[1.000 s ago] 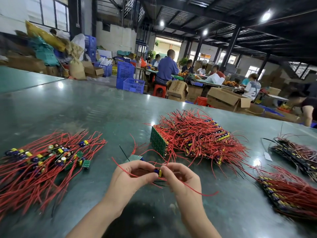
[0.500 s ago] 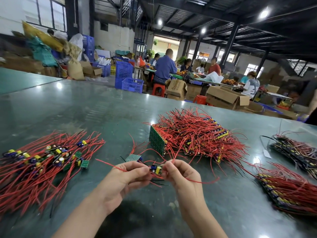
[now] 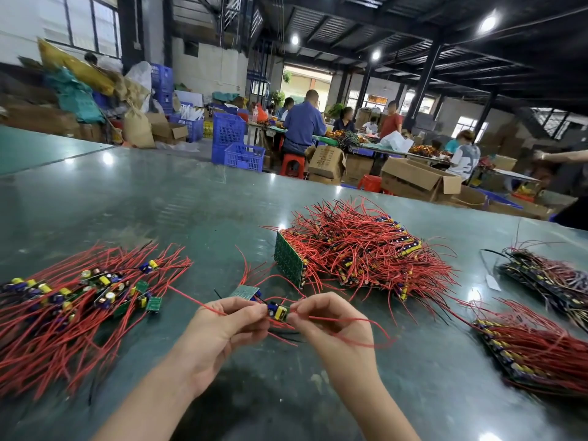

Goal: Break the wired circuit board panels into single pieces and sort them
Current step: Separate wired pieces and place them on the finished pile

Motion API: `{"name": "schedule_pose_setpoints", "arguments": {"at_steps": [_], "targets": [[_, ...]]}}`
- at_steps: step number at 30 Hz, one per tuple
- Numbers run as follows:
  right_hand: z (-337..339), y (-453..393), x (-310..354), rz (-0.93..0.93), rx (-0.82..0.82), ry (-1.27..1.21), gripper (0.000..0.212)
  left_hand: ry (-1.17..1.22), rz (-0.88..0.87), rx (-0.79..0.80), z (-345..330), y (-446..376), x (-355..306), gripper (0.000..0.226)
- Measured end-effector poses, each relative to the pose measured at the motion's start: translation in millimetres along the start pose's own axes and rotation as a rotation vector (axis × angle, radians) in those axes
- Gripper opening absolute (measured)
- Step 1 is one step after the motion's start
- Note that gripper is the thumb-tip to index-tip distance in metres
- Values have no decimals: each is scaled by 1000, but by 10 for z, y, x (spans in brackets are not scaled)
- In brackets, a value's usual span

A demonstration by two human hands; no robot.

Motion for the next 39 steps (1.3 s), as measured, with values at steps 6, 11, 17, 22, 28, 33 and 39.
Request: {"name": "schedule_pose_setpoints", "arguments": {"at_steps": [6, 11, 17, 22, 28, 33, 39], "targets": [[59, -48, -44, -231, -91, -182, 20, -30, -35, 17, 9, 6, -31, 9], [96, -76, -86, -375, -127, -367, 13, 10, -100, 45, 7, 4, -45, 8], [136, -103, -53, -322, -183, -362, 14, 30, -206, 71, -52, 59, -44, 25], [170, -118, -47, -319, -268, -458, 31, 59, -181, 46, -15, 11, -35, 27], [305, -156, -52, -202, -338, -159, 41, -4, -138, 39, 26, -25, 10, 27], [372, -173, -13, 68, -348, 216, 30, -21, -119, 27, 17, -52, 63, 24], [402, -175, 1, 1, -373, -40, 30, 27, -62, 22, 46, -82, 110, 22]]}}
Point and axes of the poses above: each hand's wrist, its own y-axis away from the middle knuckle, its own z-axis out of the back of the hand, x = y × z, the point moved 3 cm from there along -y, towards the middle knuckle, and after that the axes turned 7 degrees about -x, right-handed, at the moved point
